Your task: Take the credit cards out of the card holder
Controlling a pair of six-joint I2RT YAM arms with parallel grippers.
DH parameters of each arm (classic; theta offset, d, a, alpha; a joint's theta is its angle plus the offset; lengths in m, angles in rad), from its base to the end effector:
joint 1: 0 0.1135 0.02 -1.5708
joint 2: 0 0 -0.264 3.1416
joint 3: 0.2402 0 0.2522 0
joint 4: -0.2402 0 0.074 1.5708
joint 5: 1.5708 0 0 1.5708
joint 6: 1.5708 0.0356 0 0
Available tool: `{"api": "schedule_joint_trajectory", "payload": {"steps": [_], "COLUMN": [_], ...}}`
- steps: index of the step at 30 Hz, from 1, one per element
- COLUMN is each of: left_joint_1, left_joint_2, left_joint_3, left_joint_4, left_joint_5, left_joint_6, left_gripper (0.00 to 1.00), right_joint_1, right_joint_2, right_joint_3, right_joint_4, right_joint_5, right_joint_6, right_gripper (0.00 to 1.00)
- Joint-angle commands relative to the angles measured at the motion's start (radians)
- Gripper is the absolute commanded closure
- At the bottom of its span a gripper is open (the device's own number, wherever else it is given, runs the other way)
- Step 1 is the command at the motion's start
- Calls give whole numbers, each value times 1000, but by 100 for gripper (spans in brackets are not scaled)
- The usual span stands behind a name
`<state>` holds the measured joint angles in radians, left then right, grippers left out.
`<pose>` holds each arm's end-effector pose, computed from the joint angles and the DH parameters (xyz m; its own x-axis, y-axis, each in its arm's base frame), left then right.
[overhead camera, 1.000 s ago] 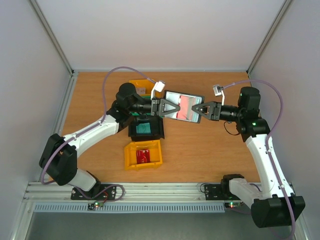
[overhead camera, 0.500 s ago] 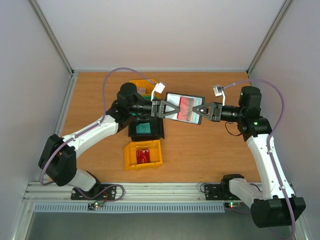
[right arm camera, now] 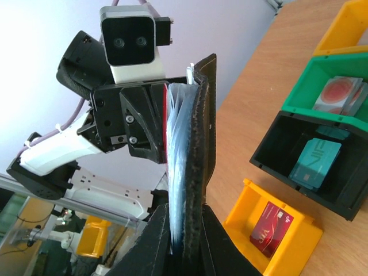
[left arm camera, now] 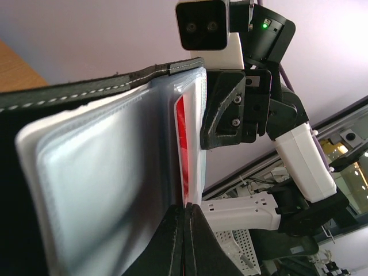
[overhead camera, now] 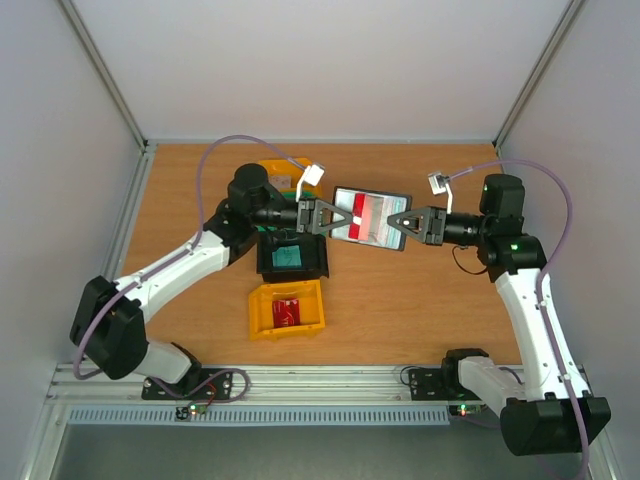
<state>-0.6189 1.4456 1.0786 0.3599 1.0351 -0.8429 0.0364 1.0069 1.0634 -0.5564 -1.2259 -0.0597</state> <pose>0.2505 -0.2160 0.3429 -0.7478 0.0648 -0.6607 0.6587 -0.0522 -0.7506 0.1942 0.0406 0.3691 -0.4282 -0.0358 -0.9030 -0.8648 0.3062 0.3979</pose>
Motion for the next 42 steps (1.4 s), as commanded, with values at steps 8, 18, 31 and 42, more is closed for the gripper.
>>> {"api": "schedule_joint_trajectory", "payload": {"steps": [8, 18, 31, 42], "left_joint_1": [22, 1, -24, -60], "left_joint_2": [-54, -5, 48, 59], "left_joint_3": [7, 13, 7, 3], "left_joint_4": [-89, 55, 227, 218], "left_joint_5": [-22, 16, 34, 9], "left_joint_6": [112, 42, -129, -137], "left_gripper": [100, 92, 74, 88], "right_joint_1": [-23, -23, -23, -23], "right_joint_2": [-18, -3, 9, 23], "right_joint_3": [29, 29, 46, 66], "right_joint_4": [-42, 6, -14, -24], "right_joint_5": [-13, -40, -52, -68], "right_joint_6": [-40, -4, -28, -42], "right_gripper": [99, 99, 99, 99]}}
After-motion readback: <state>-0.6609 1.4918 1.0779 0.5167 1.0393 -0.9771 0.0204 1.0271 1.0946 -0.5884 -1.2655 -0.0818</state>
